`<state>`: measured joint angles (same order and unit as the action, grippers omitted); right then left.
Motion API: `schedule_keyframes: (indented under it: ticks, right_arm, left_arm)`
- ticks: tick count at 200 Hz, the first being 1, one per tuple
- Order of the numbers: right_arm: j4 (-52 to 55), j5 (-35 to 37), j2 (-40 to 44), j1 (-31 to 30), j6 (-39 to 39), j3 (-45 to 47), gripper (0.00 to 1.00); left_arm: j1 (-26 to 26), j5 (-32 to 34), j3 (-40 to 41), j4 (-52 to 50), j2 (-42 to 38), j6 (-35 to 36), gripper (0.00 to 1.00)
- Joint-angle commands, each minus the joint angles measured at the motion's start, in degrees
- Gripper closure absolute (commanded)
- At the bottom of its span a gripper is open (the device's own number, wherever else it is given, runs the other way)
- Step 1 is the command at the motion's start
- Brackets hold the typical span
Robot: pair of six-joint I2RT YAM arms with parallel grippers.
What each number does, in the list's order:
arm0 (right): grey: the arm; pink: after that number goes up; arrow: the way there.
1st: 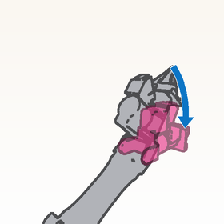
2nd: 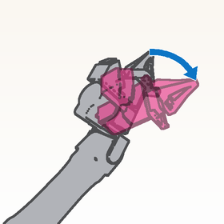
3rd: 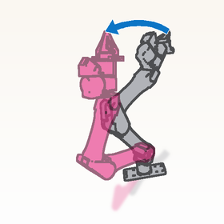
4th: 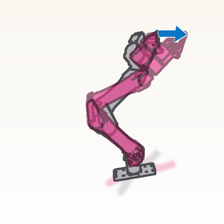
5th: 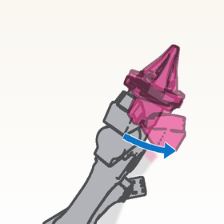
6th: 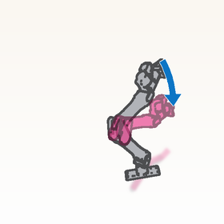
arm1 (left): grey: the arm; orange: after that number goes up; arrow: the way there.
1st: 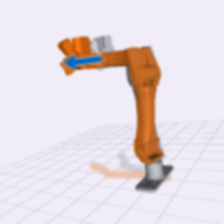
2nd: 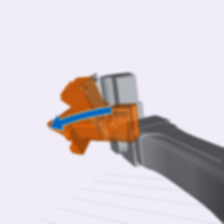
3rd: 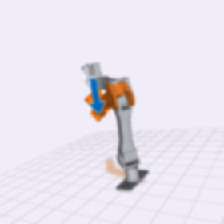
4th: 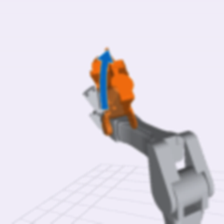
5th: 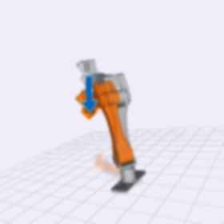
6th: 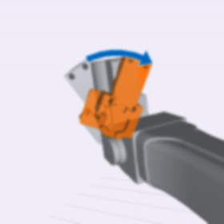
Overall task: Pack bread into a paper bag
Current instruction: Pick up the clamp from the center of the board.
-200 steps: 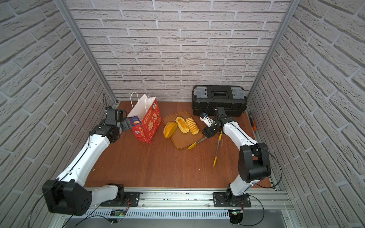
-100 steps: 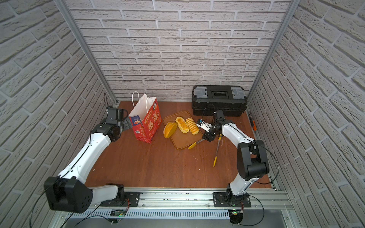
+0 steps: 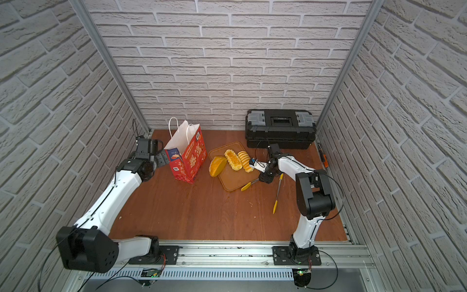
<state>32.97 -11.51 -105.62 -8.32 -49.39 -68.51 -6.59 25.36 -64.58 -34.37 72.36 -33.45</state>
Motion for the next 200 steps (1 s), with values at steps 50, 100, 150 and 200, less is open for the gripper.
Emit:
schedule_keyframes:
  ticks: [50, 100, 150, 200]
  right_arm:
    - [2.0, 2.8, -2.1, -1.3, -0.1, -1.9, 0.85]
    - [2.1, 5.4, 3.3, -2.7, 4.2, 1.3, 0.98]
    - [-5.5, 9.7, 16.6, -3.8, 15.1, 9.5, 0.98]
    - [-4.5, 5.6, 12.1, 4.9, 33.3, 3.8, 0.98]
  left_arm:
    - [1.1, 0.1, -0.8, 0.3, -1.4, 0.3, 0.07]
    - [1.1, -0.2, -0.6, 0.4, -1.2, -0.2, 0.07]
    - [1.0, -0.9, -0.6, 0.8, -1.1, -0.5, 0.07]
    - [1.0, -1.5, -0.4, 0.8, -1.3, -0.3, 0.07]
